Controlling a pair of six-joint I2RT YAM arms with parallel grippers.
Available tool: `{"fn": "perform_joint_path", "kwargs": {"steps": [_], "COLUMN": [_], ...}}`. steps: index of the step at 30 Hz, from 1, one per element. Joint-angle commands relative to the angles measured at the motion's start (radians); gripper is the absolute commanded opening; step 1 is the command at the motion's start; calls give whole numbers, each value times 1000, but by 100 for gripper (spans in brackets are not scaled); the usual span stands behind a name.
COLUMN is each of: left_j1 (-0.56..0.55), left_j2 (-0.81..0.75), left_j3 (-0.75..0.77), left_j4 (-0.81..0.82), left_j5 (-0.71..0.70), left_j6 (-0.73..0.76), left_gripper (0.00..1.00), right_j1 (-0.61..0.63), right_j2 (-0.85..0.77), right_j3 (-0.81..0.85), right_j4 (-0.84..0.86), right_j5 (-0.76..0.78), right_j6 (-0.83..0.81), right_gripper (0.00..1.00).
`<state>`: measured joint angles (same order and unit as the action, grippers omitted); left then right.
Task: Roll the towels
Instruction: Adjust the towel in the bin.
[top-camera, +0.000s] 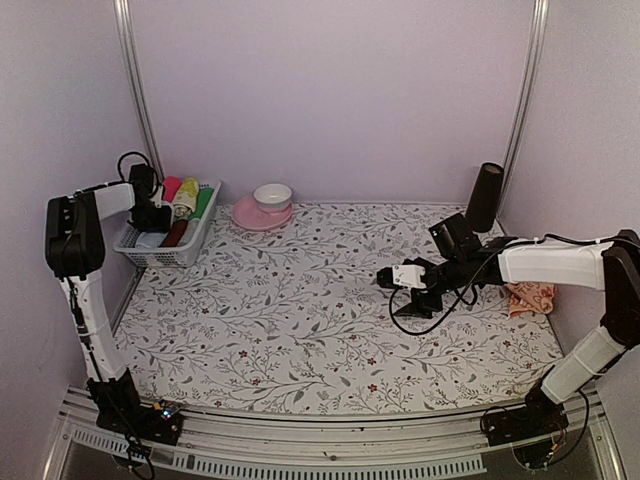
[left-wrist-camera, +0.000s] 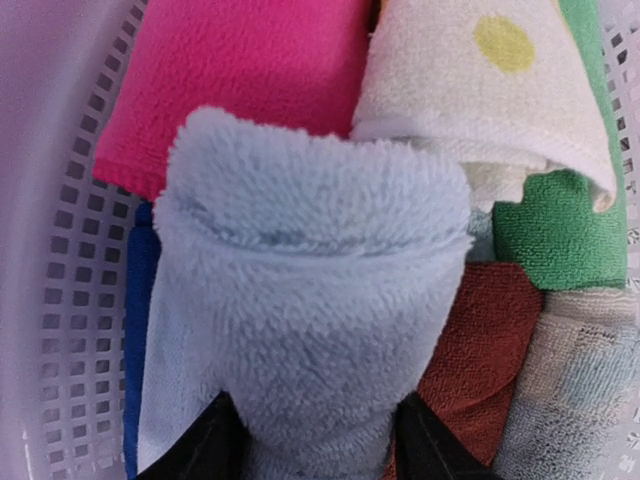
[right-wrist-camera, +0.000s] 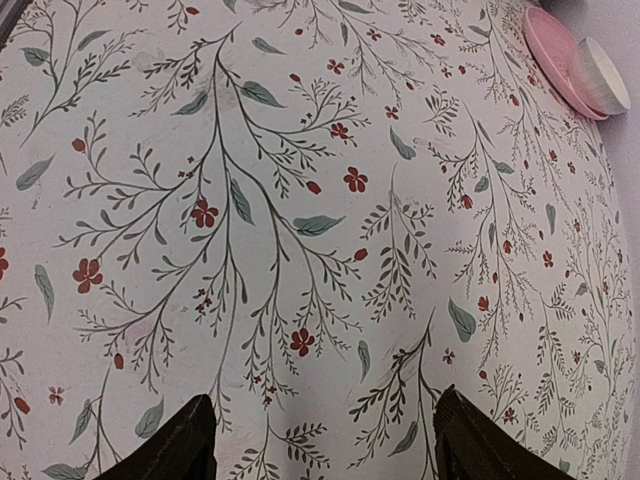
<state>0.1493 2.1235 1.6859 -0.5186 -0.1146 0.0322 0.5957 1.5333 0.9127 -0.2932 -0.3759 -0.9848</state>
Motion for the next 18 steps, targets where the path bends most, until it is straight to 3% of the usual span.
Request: {"fn": "perform_joint_path", "kwargs": {"steps": [1,8,13,18], "left_j1": [27,27,47,105], "left_j2": [63,68,37,3], "left_j3": [-18,5,27,43], "left_j4": [-94,-122,-145,-160], "left_j5": [-43,30,136,354], "left_j6": [-4,-7,-25,-47], "left_gripper": [51,25,23,30], "right_j1": [6,6,6,6], "right_j2": [1,-1,-1,1], "right_j3": [27,26,26,27], "right_j4": [-20,-20,-20,-21], "right_j5": [-4,-3,-4,-6], "right_j6": [-5,-5,-5,-5], "right_gripper": [75,75,75,75]}}
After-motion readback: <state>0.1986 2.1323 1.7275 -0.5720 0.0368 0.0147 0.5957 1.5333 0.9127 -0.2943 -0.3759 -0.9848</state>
